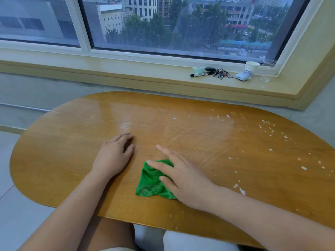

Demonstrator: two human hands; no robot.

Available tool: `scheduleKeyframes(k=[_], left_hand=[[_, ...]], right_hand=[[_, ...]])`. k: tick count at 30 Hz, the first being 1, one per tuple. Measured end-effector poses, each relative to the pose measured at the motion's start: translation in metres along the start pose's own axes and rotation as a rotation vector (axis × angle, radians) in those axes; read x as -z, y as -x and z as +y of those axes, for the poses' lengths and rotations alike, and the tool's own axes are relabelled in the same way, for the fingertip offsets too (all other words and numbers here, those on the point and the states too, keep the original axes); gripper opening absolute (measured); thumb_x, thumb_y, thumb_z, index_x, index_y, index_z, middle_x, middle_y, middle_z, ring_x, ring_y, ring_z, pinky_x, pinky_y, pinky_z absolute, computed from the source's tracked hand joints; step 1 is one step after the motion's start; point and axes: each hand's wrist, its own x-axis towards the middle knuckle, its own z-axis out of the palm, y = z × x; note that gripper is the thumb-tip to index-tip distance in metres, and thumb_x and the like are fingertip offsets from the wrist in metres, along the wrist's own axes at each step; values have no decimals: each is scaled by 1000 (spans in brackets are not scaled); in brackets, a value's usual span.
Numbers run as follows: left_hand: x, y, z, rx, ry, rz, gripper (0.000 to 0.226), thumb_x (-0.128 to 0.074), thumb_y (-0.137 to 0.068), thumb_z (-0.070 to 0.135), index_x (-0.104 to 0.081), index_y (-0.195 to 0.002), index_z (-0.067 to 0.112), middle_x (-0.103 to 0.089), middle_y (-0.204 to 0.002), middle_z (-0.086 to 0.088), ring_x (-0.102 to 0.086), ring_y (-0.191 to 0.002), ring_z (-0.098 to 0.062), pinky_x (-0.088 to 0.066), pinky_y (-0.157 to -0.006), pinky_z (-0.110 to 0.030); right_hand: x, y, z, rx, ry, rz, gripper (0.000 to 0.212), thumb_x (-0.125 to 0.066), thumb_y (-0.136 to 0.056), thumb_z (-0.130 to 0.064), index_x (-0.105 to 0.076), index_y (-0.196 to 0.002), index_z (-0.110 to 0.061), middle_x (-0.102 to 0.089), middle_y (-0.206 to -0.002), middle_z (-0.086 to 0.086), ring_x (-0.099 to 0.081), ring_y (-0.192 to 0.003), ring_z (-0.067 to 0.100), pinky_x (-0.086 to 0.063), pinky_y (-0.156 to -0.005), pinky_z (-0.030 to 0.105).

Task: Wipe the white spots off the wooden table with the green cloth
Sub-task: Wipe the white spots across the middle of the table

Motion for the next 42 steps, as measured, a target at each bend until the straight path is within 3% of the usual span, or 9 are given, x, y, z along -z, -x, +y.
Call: scheduleKeyframes(k=[2, 4, 9, 13, 17, 23, 29, 35, 42], left_hand=[[1, 1, 1, 2, 6, -6, 47, -52, -105, 45, -58, -148, 29, -53, -159, 10, -57, -137, -22, -46, -109, -48], [1, 1, 1, -2, 10, -10, 46, -52, -105, 45, -58, -148, 29, -53, -158, 10, -57, -136, -22, -46, -110, -48], [3, 1, 1, -6, 31, -3, 45, -54, -104, 43, -59, -147, 29, -55, -156, 10, -56, -137, -21, -46, -111, -48], [3, -1, -2, 2, 75, 18, 43, -58, -103, 36, -60, -145, 28, -61, -150, 8, -60, -131, -21, -49, -106, -44], [2, -5, -8, 44, 132, 29, 43, -58, -103, 35, -59, -145, 27, -64, -144, 6, -63, -125, -22, -51, -100, -41], [0, -6, -12, 43, 142, 8, 44, -56, -104, 41, -57, -147, 34, -57, -151, 17, -58, -133, -16, -51, -105, -41], [-1, -11, -17, 33, 157, -1, 46, -56, -104, 44, -55, -149, 35, -55, -151, 19, -54, -135, -12, -48, -109, -40], [6, -20, -19, 15, 107, -35, 48, -55, -105, 45, -52, -152, 37, -50, -157, 19, -51, -139, -14, -43, -113, -40], [10, -25, -29, 66, 63, -25, 51, -51, -106, 50, -51, -155, 36, -43, -163, 17, -45, -146, -16, -39, -120, -48]], right_hand=[[-7, 2, 4, 91, 175, 154, 65, -61, -105, -10, -43, -162, -38, -21, -177, 1, -18, -162, 25, -23, -129, 48], [-19, 5, 4, 161, 209, 168, 67, -64, -98, 0, -51, -158, -29, -37, -171, 5, -30, -157, 29, -33, -125, 52], [-44, -3, 6, 231, 276, 21, 50, -38, -115, -29, -40, -164, -24, -33, -174, -2, -13, -165, 22, -24, -130, 44], [-32, -36, 13, 239, 224, -116, 50, -32, -117, -39, -37, -166, -30, -23, -177, -8, 2, -165, 14, 1, -131, 36], [-22, -94, 46, 178, 253, -108, 51, -33, -114, -50, -36, -164, -42, -14, -178, -11, 3, -165, 15, 7, -132, 44], [16, -169, 140, -170, 269, 34, 49, -36, -111, -59, -43, -158, -51, -19, -178, -5, -12, -165, 29, -7, -132, 54], [62, -161, 260, -616, 265, 177, 50, -36, -107, -64, -49, -154, -51, -27, -175, -3, -20, -161, 33, -13, -127, 67], [76, -172, 286, -865, 257, 259, 54, -39, -110, -44, -42, -162, -29, -33, -170, 12, -30, -154, 41, -29, -120, 60], [26, -264, 182, -542, 232, 176, 52, -37, -109, -36, -47, -160, -29, -33, -173, 7, -25, -159, 36, -24, -124, 57]])
